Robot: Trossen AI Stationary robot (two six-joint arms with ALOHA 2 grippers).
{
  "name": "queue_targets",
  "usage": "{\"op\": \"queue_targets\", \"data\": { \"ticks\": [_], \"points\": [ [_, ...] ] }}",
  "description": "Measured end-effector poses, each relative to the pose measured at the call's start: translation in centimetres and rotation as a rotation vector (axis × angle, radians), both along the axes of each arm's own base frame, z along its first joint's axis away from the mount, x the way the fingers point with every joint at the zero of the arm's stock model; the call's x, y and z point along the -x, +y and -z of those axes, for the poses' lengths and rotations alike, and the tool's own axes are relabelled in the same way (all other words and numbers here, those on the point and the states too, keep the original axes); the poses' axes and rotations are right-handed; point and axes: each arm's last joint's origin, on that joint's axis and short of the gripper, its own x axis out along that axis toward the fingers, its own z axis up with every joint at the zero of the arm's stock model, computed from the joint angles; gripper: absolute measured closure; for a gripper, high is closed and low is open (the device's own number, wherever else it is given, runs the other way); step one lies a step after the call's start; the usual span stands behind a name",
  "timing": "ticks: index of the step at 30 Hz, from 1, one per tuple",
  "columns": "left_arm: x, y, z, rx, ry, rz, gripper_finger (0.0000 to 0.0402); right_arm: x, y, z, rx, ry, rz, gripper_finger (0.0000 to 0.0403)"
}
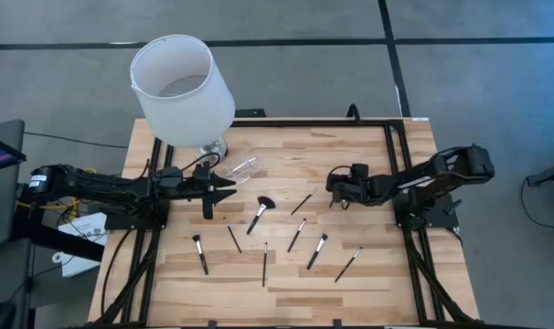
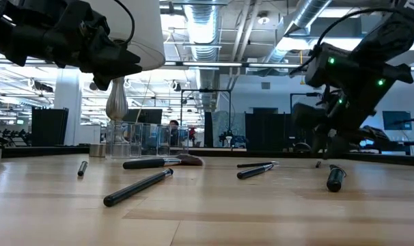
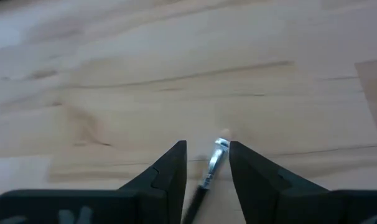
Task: Put items in baskets/containers
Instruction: Put the black eyebrow brush in the transparent organizer
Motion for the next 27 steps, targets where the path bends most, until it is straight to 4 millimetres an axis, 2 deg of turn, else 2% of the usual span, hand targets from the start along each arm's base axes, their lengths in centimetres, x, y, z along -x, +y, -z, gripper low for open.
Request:
{"op": "queue_targets", "data": {
  "ticks": [6,9,12,17,23,27],
  "points": [
    [0.0,0.0,0.0,0.000,0.000,0.000,0.0266,-0.2,-0.1,1.2,0.011,0.027,0.030,0.0290],
    [0.0,0.0,0.0,0.000,0.000,0.000,0.0266,-0.4,-0.1,1.6,0.043,0.075,-0.011,0.0295],
    [0.0,0.0,0.0,0.000,0.000,0.000,0.0266,-0.4,-0.3,2.0,0.059,0.120,-0.037,0.0323],
    [0.0,0.0,0.0,0.000,0.000,0.000,0.0266,-0.5,-0.2,2.0,0.078,0.162,-0.094,0.0392],
    [0.0,0.0,0.0,0.000,0.000,0.000,0.0266,-1.4,0.3,1.9,0.125,0.178,-0.256,0.0371],
    [0.0,0.0,0.0,0.000,0.000,0.000,0.0266,-1.5,0.4,2.2,0.134,0.202,-0.275,0.0364]
  ]
}}
